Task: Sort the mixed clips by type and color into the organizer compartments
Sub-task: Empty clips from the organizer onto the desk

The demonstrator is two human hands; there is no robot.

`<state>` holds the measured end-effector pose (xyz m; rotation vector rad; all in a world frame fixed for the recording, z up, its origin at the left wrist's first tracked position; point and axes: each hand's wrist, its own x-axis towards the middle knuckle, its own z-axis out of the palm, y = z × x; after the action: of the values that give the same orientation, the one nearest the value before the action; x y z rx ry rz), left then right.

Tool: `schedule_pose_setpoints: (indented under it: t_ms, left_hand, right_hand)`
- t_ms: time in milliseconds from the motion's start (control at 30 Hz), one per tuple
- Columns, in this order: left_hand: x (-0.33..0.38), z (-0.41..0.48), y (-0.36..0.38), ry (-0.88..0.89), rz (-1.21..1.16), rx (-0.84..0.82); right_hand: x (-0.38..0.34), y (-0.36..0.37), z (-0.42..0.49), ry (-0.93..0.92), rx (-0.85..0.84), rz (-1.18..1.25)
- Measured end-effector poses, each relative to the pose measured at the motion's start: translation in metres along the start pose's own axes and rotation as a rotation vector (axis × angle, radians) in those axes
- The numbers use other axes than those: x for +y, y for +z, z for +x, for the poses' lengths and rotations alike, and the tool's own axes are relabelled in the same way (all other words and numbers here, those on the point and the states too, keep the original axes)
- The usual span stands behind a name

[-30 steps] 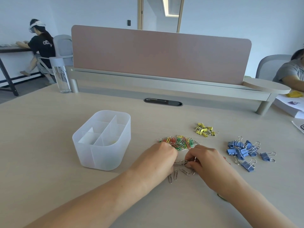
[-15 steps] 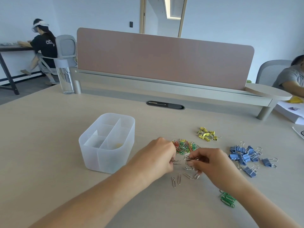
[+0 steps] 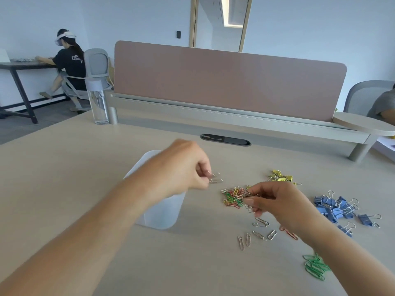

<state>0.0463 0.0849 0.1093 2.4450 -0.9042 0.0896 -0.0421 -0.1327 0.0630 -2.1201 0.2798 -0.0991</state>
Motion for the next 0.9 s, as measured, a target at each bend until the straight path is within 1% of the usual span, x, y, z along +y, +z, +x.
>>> schedule_pose_setpoints:
  t_ms: [100, 167, 233, 367, 467, 567, 767, 900]
  left_hand:
    - [-0.026, 0.003, -0.03, -0.075, 0.055, 0.048]
    - [-0.041, 0.003, -0.044, -0.123, 0.087, 0.054]
    - [-0.055, 0.002, -0.052, -0.176, 0.113, 0.03]
    - [-0.073, 0.001, -0.058, -0.249, 0.149, -0.065]
    - [-0.077, 0.003, -0.056, -0.267, 0.204, -0.155]
    - [-0.077, 0.005, -0.054, -0.288, 0.264, -0.206]
    - [-0.073, 0.007, -0.046, -0.282, 0.418, -0.187]
    - [-0.071, 0.008, -0.045, -0.296, 0.429, -0.254]
  right_hand:
    - [-0.004, 0.001, 0.005, -0.007, -0.015, -0.002]
    - [-0.008, 0.004, 0.01, -0.025, -0.031, 0.046]
    - [-0.012, 0.007, 0.014, -0.047, -0.044, 0.135]
    - [-0.018, 0.015, 0.02, -0.067, -0.075, 0.19]
    - [-0.022, 0.02, 0.025, -0.075, -0.092, 0.23]
    - [-0.025, 0.024, 0.028, -0.076, -0.107, 0.287]
    - [-0.028, 0.03, 0.031, -0.07, -0.113, 0.319]
    - [-0.032, 0.033, 0.034, -0.097, -0.125, 0.341]
